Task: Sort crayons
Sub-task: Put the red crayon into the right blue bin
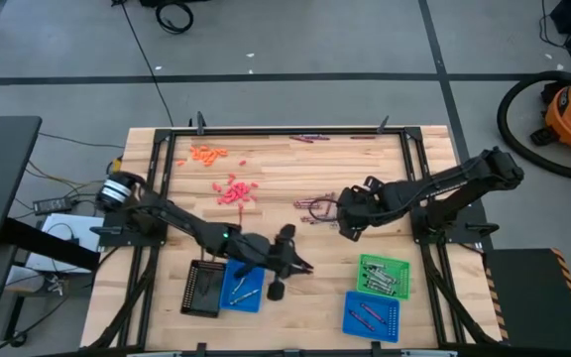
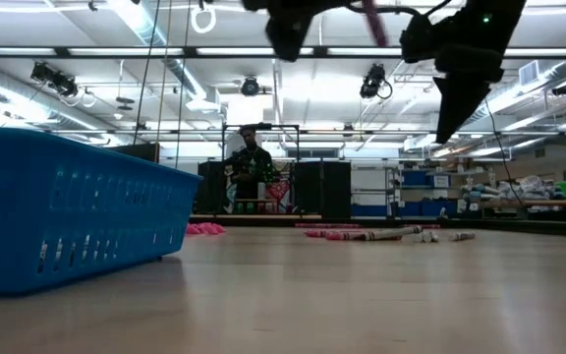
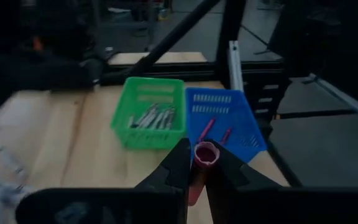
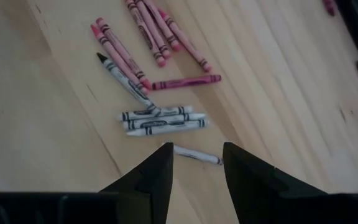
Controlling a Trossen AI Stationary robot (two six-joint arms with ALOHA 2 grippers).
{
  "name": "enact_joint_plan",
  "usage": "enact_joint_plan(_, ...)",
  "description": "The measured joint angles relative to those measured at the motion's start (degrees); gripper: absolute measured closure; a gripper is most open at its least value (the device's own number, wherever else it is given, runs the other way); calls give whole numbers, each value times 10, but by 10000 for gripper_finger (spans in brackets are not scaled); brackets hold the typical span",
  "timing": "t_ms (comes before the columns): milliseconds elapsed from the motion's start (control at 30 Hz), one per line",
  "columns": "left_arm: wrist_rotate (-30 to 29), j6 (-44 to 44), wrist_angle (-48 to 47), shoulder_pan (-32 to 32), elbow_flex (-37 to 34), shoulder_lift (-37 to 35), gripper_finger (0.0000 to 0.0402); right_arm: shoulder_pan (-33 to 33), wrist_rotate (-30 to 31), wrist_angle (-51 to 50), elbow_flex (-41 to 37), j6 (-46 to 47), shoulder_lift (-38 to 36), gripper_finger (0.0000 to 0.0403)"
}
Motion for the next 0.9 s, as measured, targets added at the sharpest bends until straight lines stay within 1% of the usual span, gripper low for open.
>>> enact_joint_plan(167, 8, 26, 8, -8, 66, 62, 367, 16, 7, -16, 0, 21, 0, 255)
enact_joint_plan(300, 43, 30, 43, -7, 111, 118, 367, 20, 7, -26, 0, 22, 0, 255)
enact_joint_plan(433, 60, 43, 57, -7, 163, 171, 367, 20, 9, -21, 0, 22, 0, 255)
enact_joint_plan(667, 87, 90, 61, -7, 257, 254, 367, 20, 20, -18, 0, 36, 0, 255)
enact_joint_plan(900, 112, 100, 67, -7, 344, 340, 363, 20, 20, 12, 0, 35, 0, 255)
